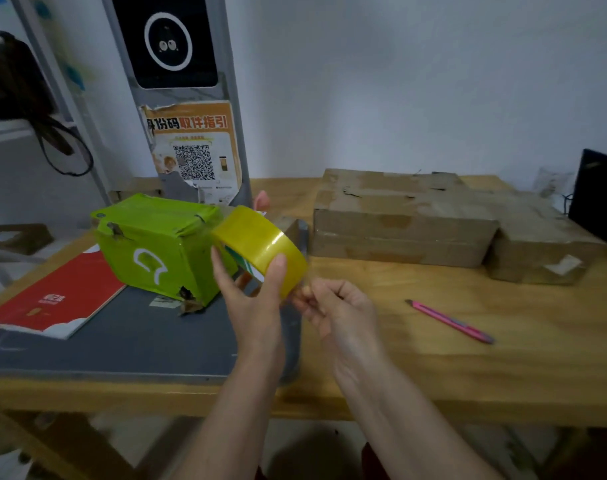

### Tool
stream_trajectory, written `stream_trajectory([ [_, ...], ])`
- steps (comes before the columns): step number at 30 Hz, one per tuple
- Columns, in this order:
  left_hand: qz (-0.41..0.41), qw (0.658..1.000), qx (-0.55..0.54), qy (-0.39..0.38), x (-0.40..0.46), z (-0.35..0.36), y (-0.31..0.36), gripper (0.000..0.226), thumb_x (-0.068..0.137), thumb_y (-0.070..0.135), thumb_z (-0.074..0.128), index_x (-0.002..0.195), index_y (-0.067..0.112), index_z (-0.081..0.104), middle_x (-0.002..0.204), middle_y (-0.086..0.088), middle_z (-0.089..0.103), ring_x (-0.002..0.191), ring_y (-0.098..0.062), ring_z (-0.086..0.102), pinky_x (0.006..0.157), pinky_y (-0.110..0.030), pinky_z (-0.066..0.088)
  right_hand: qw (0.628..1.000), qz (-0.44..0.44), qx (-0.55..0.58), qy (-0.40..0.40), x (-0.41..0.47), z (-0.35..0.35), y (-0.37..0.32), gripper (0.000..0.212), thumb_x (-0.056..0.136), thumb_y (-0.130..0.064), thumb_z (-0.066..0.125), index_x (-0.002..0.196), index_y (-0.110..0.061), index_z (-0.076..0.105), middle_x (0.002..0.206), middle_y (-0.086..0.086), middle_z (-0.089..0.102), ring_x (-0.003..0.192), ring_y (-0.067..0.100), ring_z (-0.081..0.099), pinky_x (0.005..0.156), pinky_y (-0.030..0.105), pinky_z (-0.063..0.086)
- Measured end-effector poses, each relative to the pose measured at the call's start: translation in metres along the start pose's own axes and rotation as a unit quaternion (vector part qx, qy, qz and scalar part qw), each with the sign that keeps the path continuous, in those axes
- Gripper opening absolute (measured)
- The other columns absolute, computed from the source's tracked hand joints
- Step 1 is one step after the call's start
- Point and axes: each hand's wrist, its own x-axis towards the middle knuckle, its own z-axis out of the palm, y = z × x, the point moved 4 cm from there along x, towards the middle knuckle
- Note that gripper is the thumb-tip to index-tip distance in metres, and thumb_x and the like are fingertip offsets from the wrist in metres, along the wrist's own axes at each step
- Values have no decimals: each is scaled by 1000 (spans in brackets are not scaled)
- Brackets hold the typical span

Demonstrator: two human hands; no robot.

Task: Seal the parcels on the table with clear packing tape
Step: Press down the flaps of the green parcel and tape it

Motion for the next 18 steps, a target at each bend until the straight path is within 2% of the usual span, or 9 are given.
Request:
stream_trajectory([
  [4, 13, 1000, 8, 21, 11, -18, 0, 121, 49, 44, 89, 148, 57, 20, 147, -3, 42, 131, -23, 52, 100, -57, 49, 999, -6, -16, -38, -4, -3, -11, 18, 94, 3, 53, 79, -2, 59, 64, 6, 63, 64, 17, 63, 66, 27, 56],
  [7, -3, 1000, 21, -9, 24, -32, 3, 133, 45, 42, 88, 152, 50, 10, 153, 0, 38, 134, -21, 49, 105, -56, 45, 995, 64, -61, -39, 8, -6, -5, 15, 93, 3, 56, 79, -1, 57, 63, 9, 60, 61, 19, 61, 57, 25, 55],
  [10, -27, 999, 45, -8, 33, -47, 4, 146, 38, 52, 92, 154, 47, 4, 157, 0, 32, 138, -20, 44, 107, -55, 44, 985, 117, -122, -24, 19, -9, 11, 15, 88, 0, 66, 77, -2, 56, 60, 9, 58, 55, 18, 60, 51, 24, 53],
  [14, 20, 990, 139, 5, 30, -58, 4, 141, 38, 54, 87, 153, 50, 5, 154, -4, 27, 133, -18, 46, 103, -44, 48, 973, 133, -190, 10, 30, -14, 30, 21, 86, -3, 71, 71, -4, 55, 54, 8, 57, 51, 19, 56, 48, 25, 50],
  [18, 32, 990, 135, 11, 34, -61, 3, 140, 38, 57, 86, 153, 49, 8, 152, -5, 29, 132, -20, 48, 98, -38, 50, 966, 148, -212, 15, 33, -17, 39, 18, 84, -6, 73, 72, -5, 60, 54, 6, 62, 47, 15, 56, 44, 22, 48],
])
